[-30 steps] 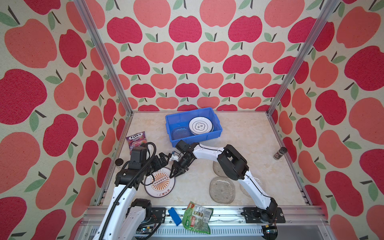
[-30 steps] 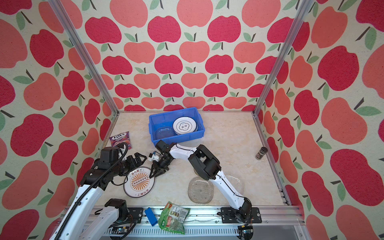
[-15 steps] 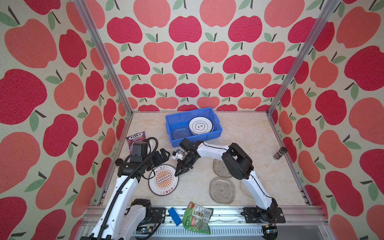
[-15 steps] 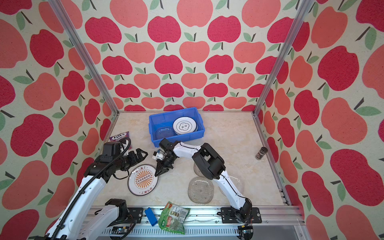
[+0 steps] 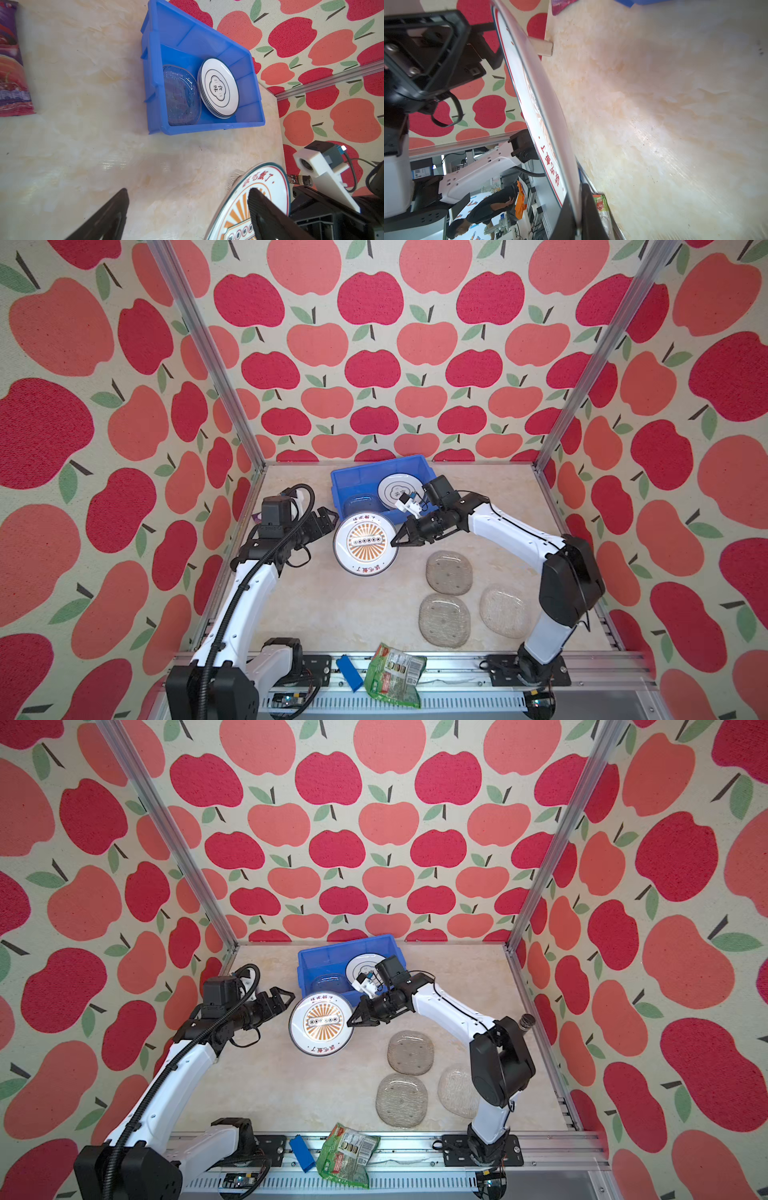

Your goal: Place the plates into the plastic bin on the countertop

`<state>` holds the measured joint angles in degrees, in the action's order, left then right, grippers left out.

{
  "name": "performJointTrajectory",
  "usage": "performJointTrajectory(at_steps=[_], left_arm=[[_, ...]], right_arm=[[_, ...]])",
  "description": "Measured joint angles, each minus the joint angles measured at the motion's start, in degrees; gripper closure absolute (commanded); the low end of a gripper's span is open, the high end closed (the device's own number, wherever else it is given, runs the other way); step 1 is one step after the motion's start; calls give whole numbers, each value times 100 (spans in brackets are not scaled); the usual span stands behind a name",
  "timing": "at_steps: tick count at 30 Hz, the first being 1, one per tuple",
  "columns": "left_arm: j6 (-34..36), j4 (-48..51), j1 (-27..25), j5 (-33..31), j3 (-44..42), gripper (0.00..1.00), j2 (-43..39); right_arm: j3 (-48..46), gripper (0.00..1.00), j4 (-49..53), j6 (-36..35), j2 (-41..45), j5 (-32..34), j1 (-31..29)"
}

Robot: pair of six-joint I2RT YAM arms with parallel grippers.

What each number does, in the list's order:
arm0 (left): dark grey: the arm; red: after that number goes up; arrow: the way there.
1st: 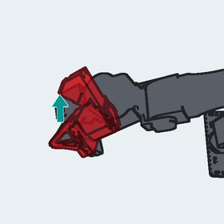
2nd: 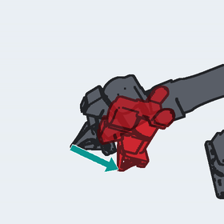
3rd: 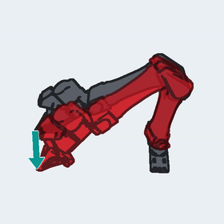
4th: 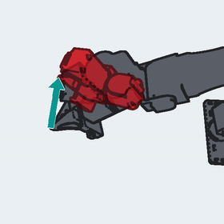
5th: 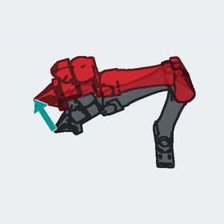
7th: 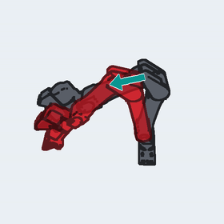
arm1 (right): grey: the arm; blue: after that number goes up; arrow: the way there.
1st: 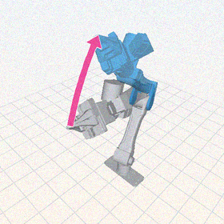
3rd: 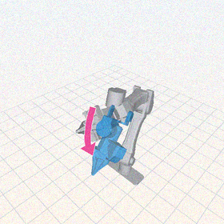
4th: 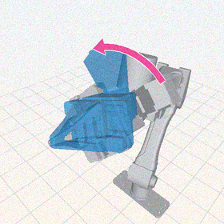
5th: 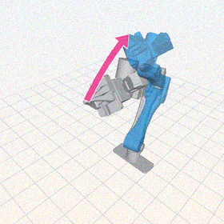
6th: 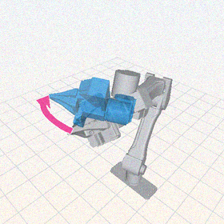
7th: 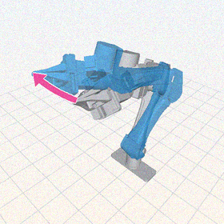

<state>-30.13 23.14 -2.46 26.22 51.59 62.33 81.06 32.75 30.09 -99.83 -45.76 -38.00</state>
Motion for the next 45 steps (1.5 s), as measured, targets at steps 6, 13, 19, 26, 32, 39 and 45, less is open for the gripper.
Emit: performJointTrajectory(at_steps=[6, 13, 19, 26, 32, 39, 45], left_arm=[[-203, -745, 0, 481, -96, 18, 173], [-496, -1377, 0, 839, -358, 24, 214], [-564, -1637, 0, 981, -409, 41, 411], [-662, -1993, 0, 1237, -365, 74, 811], [-721, -2057, -33, 1419, -216, 100, 1110], [-767, -2138, -234, 1449, 337, 100, 1729], [-911, -2299, -330, 1261, 1137, 100, 2804]], right_arm=[[0, 100, -363, 284, -70, -195, 474], [2, 100, -1060, 855, -387, -588, 476], [151, 100, -1622, 1250, -518, -846, 503], [361, 100, -1617, 1309, -791, -828, 503], [415, 100, -1519, 1316, -922, -776, 540], [490, 68, -1532, 1329, -927, -796, 807], [356, 49, -1663, 1436, -861, -664, 1456]])
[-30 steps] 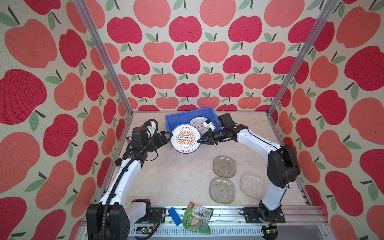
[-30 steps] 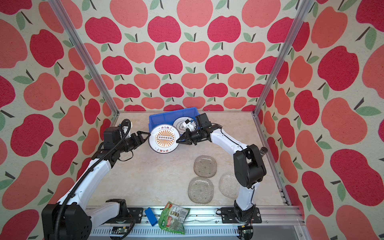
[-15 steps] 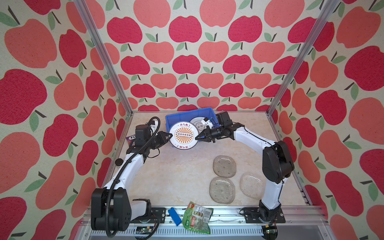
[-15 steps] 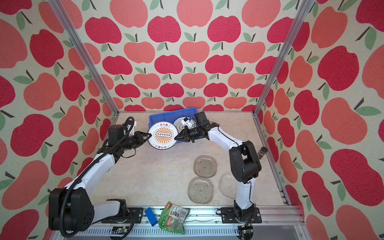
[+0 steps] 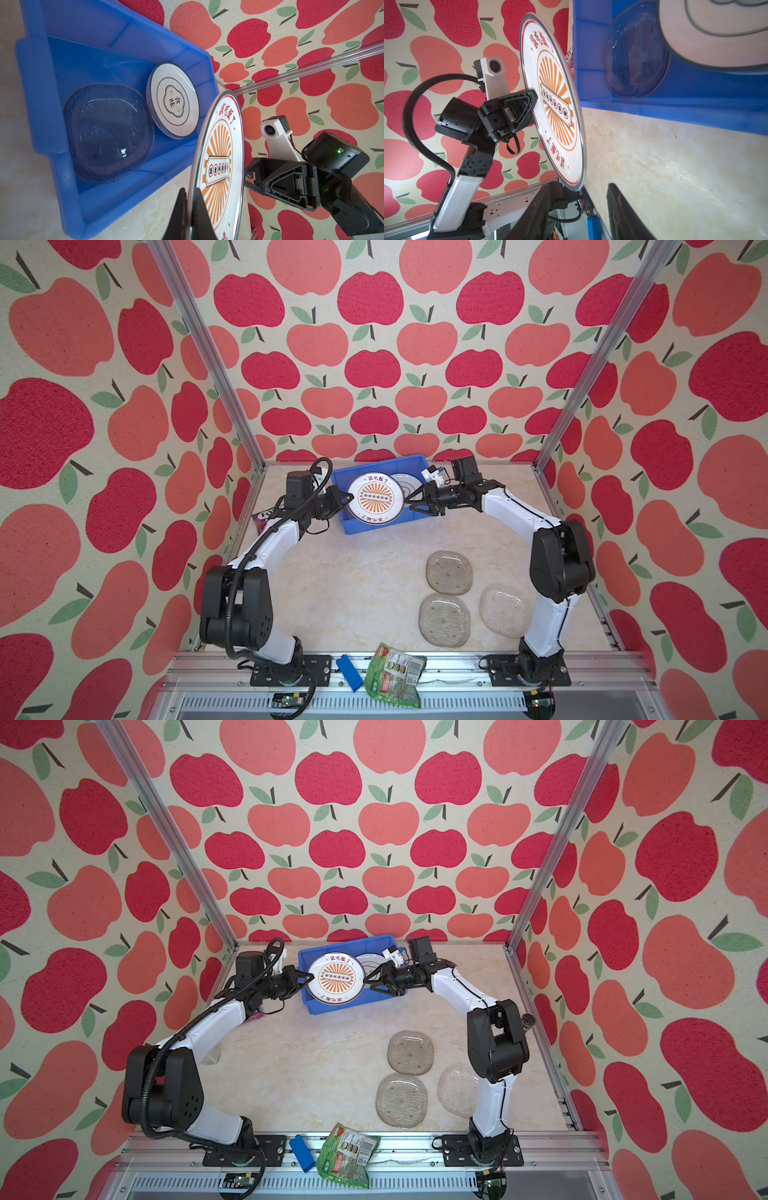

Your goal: Place the plates into the plastic bin on the countertop

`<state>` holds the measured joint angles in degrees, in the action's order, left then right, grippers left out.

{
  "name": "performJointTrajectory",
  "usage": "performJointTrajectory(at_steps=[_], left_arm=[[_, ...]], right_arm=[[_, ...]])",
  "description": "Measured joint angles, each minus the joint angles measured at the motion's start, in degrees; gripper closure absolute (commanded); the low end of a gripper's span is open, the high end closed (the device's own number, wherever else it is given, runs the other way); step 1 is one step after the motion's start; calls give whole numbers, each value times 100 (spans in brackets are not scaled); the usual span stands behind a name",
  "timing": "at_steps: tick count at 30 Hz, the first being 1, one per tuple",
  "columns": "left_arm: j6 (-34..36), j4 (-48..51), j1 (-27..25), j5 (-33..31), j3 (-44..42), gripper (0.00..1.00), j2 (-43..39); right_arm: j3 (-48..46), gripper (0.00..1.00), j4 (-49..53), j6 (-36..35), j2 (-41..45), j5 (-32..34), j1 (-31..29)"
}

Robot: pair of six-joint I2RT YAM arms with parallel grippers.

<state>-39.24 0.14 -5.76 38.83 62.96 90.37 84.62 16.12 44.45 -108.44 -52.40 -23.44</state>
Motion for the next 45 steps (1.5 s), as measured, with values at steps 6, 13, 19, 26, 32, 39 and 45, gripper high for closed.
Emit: performJointTrajectory(at_steps=[6, 13, 19, 26, 32, 39, 45], left_arm=[[-107, -83, -144, -44, 1506, 100, 1351], [31, 260, -625, -92, 3202, 100, 2791], [140, 568, -868, -101, 3536, 100, 3491], [37, 614, -752, -264, 3731, 100, 3834], [122, 807, -772, -350, 4057, 100, 4288], [122, 990, -798, -374, 4500, 100, 4562], [236, 1346, -857, -450, 4994, 63, 4793]], right_arm=[[-734, 49, -345, 289, 577, 273, 927], [-933, 49, -442, 302, 1130, 463, 1143], [-1115, 51, -546, 304, 1248, 503, 1137], [-1185, 51, -699, 350, 1248, 498, 1137], [-1185, 51, -844, 389, 1248, 498, 1147], [-1200, 51, -883, 391, 1248, 501, 1147], [-1202, 50, -872, 380, 1248, 511, 1145]])
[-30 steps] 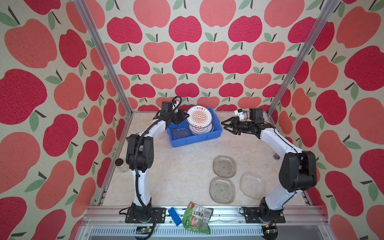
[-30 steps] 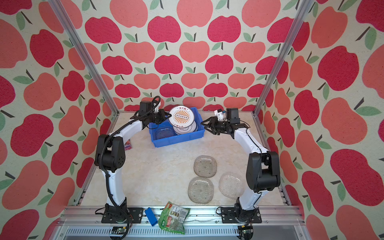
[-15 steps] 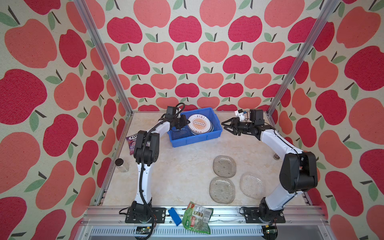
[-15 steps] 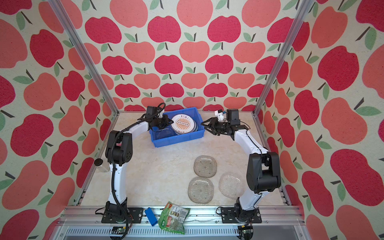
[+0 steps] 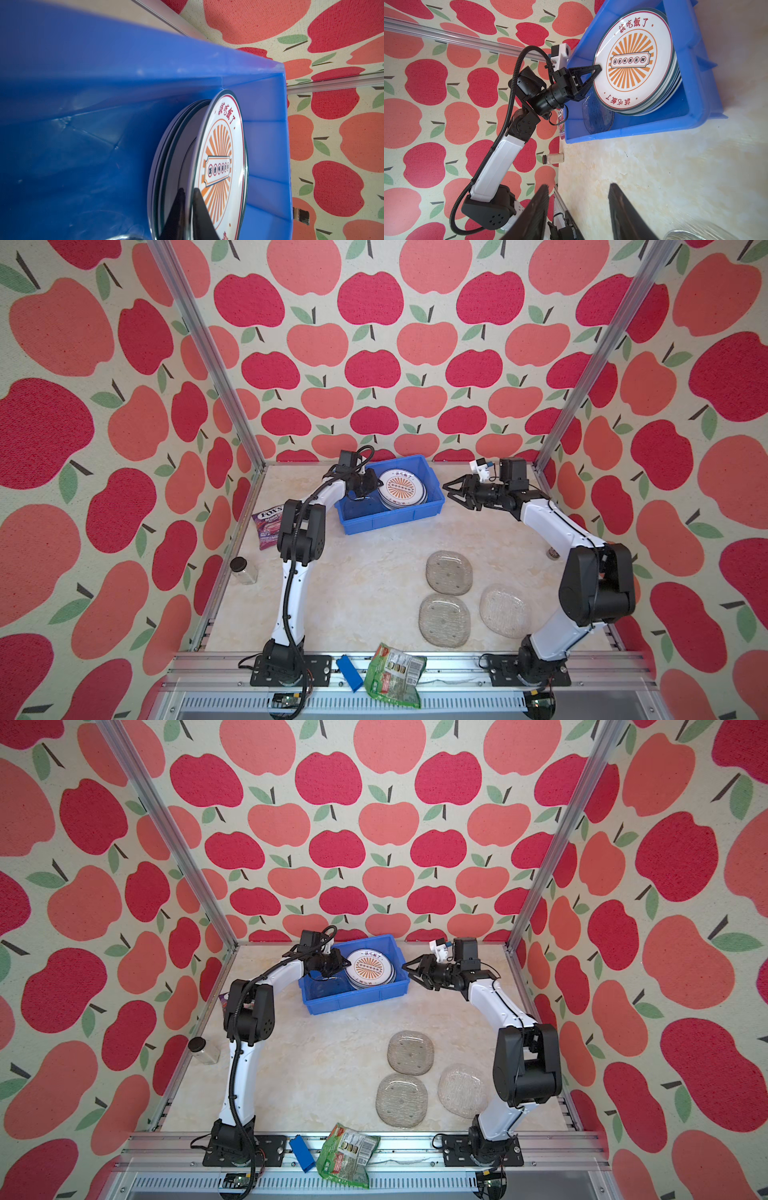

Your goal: Place the plates into the plastic bin on the countertop

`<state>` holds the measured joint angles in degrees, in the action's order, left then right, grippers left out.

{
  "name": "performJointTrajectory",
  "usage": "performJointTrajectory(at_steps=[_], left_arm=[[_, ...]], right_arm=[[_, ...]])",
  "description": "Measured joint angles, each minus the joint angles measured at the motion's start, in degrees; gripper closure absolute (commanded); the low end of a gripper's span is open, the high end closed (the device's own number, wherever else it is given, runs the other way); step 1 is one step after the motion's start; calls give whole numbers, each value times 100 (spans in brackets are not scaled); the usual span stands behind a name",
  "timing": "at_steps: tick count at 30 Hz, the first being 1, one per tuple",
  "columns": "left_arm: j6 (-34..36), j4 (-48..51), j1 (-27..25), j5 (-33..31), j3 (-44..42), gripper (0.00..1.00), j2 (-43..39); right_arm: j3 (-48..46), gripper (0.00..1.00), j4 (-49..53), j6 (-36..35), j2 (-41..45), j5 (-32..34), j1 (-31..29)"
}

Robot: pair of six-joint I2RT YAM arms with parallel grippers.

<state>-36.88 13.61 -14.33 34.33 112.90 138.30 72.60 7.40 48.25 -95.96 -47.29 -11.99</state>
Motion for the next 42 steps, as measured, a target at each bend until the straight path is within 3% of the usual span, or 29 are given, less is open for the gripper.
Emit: performJointTrajectory(at_steps=[3, 7, 16, 18, 20, 29, 34, 42], left_arm=[[90, 160, -52, -50, 107, 42, 11], [181, 197, -107, -74, 153, 29, 9], [369, 422, -157, -245, 190, 20, -83], [461, 468, -155, -304, 190, 7, -129], [538, 509, -155, -417, 186, 0, -190], [826, 726, -199, -719, 229, 1, -302], [1043, 841, -289, -870, 225, 1, -573], [1403, 984, -490, -946, -525, 1, -2586]], right_arm=[[0, 49, 33, -35, 0, 33, 0], [0, 49, 98, -68, 0, 57, 0], [2, 49, 188, -173, 0, 142, 0], [4, 49, 234, -210, 0, 170, -13], [13, 49, 280, -234, 0, 201, -28], [256, 53, 643, -601, 0, 378, -140], [267, 58, 1329, -1207, 15, 780, -133], [-321, 61, 2855, -2310, 798, 2208, -107]])
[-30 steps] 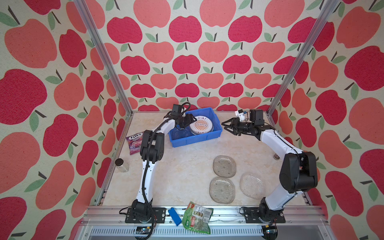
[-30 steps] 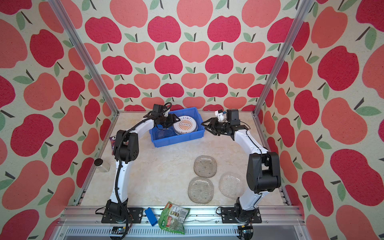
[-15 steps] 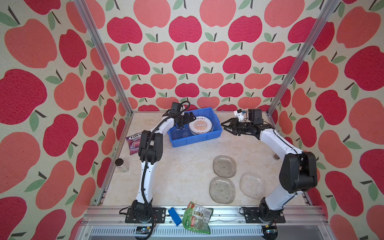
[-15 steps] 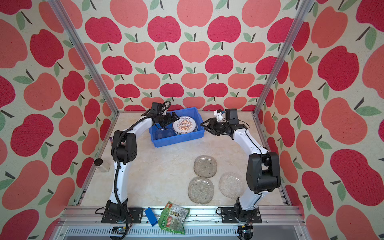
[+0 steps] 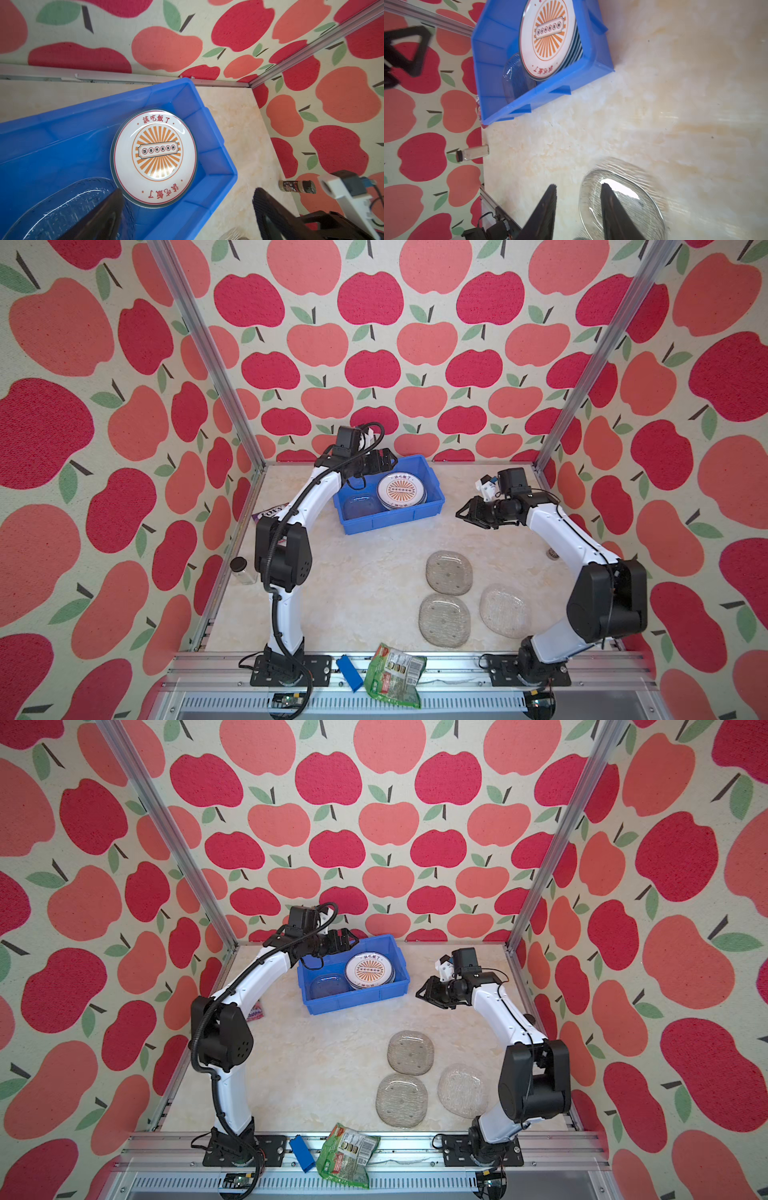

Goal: Place the plates into the plastic bin on the countertop
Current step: 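Move the right gripper down to the clear glass plate farthest from the robot, then grip the glass plate's rim with the right gripper and lift it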

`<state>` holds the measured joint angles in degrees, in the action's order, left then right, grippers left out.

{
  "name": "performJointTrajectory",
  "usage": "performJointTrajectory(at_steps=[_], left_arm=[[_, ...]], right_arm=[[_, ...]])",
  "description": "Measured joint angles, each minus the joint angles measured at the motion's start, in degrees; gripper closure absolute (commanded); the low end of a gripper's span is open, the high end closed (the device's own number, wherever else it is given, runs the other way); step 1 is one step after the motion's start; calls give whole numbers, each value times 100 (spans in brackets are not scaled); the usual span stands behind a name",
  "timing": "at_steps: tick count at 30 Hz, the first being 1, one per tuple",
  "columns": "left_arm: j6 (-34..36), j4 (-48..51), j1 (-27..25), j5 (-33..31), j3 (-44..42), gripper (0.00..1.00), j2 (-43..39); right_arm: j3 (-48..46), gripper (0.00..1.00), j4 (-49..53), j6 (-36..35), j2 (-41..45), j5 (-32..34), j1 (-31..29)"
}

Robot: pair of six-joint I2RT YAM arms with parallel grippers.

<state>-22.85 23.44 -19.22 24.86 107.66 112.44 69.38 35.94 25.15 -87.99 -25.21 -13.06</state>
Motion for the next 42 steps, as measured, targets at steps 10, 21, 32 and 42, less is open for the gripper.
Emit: performJointTrajectory(at_steps=[10, 21, 32, 42], left_arm=[[282, 612, -127, -35, -1991, 1, -2192], [146, 1189, -15, -197, -3064, 1, -2806], [-216, 761, 949, 107, -3814, 1, -3279], [-420, 413, 1617, 358, -4251, 0, -3558]], right_arm=[[-1585, 57, 662, -258, 605, 695, 7], [-1886, 60, 708, -236, 612, 872, -7], [-1884, 62, 413, -210, 70, 918, -103], [-1829, 71, 236, -151, -356, 903, -197]])
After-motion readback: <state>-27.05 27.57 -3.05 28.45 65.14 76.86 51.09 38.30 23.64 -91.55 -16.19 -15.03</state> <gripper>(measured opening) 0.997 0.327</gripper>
